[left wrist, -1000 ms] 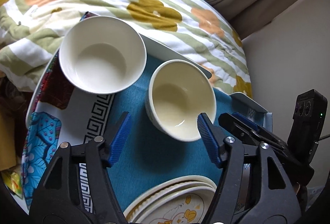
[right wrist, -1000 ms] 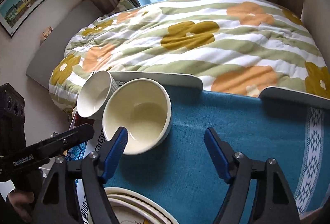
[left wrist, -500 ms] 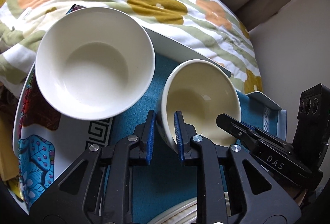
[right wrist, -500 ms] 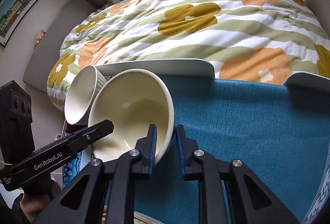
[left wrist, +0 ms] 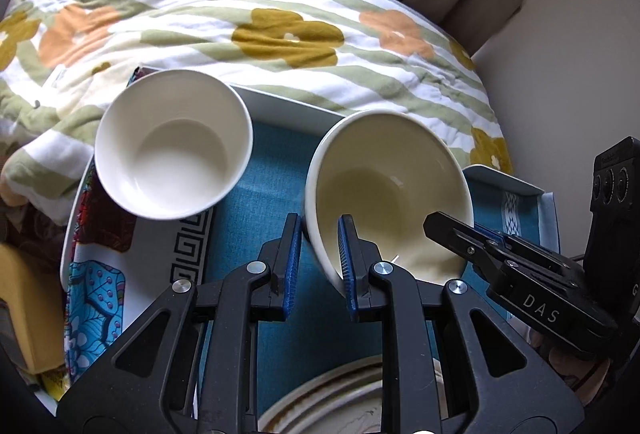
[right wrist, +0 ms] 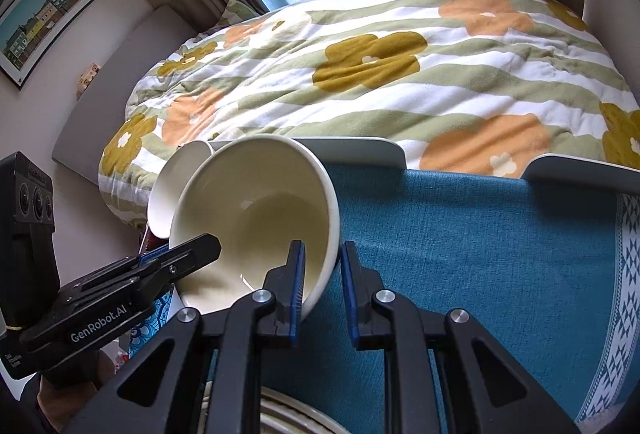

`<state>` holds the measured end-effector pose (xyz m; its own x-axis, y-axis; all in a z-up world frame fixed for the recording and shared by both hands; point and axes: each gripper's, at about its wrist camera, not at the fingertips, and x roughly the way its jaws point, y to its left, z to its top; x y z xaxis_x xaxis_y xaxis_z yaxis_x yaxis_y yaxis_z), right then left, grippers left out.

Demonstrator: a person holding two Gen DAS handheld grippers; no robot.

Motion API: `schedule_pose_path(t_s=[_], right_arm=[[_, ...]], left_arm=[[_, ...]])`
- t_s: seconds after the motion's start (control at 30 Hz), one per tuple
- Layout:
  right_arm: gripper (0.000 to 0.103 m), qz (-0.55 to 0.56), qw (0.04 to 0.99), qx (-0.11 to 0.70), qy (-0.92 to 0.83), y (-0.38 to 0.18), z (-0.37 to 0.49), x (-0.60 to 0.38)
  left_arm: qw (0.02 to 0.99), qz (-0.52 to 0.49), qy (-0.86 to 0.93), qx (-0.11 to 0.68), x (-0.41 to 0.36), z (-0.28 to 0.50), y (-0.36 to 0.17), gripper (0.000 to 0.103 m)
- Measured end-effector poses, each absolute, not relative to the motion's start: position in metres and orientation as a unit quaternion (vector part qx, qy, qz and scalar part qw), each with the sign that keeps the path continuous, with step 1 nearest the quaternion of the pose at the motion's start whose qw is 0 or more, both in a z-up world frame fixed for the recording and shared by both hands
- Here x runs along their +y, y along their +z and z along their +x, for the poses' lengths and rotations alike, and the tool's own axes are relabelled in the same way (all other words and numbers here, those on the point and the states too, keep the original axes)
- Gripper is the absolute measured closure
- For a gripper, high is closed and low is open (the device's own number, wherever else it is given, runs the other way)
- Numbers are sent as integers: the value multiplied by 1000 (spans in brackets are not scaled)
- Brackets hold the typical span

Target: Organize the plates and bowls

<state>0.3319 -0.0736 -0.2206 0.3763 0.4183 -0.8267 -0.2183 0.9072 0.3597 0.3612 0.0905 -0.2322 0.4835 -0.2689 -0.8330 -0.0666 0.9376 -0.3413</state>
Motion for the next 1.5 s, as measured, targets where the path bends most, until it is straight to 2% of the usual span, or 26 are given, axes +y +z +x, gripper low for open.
schedule_pose_path(t_s=[0.33, 0.63, 1.0, 1.5], right_arm=[[87, 105, 848, 483, 189, -160, 266, -146], [86, 119, 858, 471, 167, -138, 196, -244], [86, 125, 849, 498, 126, -162, 143, -338], [87, 54, 831, 540, 123, -223, 138, -345]], left_arm=[[869, -138, -77, 468, 8, 302, -165, 87], [867, -130, -108, 468, -97, 241, -149, 87], [838, -103, -140, 517, -206, 207, -188, 87], [813, -19, -123, 569, -246, 212, -247, 87]])
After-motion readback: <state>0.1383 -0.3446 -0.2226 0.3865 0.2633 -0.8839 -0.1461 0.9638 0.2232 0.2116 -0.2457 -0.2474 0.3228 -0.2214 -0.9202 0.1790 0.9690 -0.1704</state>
